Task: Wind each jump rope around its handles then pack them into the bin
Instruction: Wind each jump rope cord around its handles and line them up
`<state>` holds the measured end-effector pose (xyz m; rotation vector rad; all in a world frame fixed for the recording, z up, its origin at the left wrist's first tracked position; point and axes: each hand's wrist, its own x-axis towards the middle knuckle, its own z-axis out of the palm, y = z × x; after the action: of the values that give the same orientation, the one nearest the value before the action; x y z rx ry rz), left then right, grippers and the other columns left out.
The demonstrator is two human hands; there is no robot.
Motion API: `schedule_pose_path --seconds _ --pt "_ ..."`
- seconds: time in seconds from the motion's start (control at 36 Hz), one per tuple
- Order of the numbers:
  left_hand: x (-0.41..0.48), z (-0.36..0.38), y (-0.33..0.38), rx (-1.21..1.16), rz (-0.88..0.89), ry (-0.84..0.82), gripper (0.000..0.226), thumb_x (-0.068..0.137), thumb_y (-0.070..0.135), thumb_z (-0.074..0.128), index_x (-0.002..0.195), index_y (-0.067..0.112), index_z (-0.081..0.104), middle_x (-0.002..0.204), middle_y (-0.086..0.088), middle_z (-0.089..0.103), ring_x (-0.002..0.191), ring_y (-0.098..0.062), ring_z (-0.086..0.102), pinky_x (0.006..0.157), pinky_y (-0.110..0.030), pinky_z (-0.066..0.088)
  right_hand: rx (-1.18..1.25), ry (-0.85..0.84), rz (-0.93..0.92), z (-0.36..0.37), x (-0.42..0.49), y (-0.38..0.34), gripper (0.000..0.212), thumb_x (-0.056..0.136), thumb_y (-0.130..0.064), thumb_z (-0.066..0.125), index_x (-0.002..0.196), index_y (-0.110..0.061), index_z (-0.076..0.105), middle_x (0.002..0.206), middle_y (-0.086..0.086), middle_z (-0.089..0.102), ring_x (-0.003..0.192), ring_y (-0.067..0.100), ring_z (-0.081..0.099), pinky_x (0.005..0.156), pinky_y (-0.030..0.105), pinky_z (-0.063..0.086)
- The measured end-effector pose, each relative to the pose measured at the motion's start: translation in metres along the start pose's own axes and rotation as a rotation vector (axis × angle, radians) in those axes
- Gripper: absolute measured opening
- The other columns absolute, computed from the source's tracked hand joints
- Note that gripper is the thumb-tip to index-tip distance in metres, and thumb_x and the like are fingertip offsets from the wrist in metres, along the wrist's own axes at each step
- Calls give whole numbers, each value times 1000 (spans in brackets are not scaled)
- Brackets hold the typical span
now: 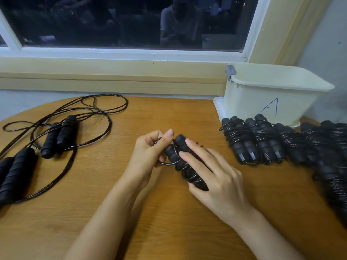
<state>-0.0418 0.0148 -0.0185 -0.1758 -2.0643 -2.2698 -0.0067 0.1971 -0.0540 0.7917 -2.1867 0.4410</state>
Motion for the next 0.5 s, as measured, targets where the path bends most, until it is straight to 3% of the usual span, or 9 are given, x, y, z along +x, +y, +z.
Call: schedule_pose_path --seconds 0.14,0.25,0.31,0.42,0.5 --pt "1 4 0 -299 -316 -147 35 80 42 63 80 9 53 41 4 33 33 -4 25 41 -18 11 -47 92 -29 -1 -1 1 58 75 -8 73 132 -18 63 143 -2 55 105 31 66 68 39 61" --pt "-5 16 -5 -431 -465 -198 41 82 36 56 46 17 56 38 7 32 31 -1 24 46 -20 10 -27 103 50 -2 2 0 62 73 -7 73 133 -16 63 143 -1 56 108 28 66 76 37 61" --pt "-7 25 -8 -449 -448 -162 39 80 31 56 44 18 53 40 6 32 31 -3 24 42 -18 14 -5 111 119 -4 4 -1 62 72 -8 74 133 -16 63 142 -2 56 111 23 65 84 31 58" --pt "-11 42 -18 -374 -247 24 29 99 27 51 74 12 53 51 -1 37 39 -10 31 39 -20 26 77 90 283 -5 7 -2 66 71 -15 78 135 -20 62 144 -9 54 119 9 60 94 15 45" --pt "-16 50 -24 -261 -106 114 40 102 32 46 67 14 48 51 -3 40 41 -12 35 42 -23 31 128 73 343 -5 8 2 69 72 -19 78 138 -22 59 146 -14 51 122 5 57 95 16 47"
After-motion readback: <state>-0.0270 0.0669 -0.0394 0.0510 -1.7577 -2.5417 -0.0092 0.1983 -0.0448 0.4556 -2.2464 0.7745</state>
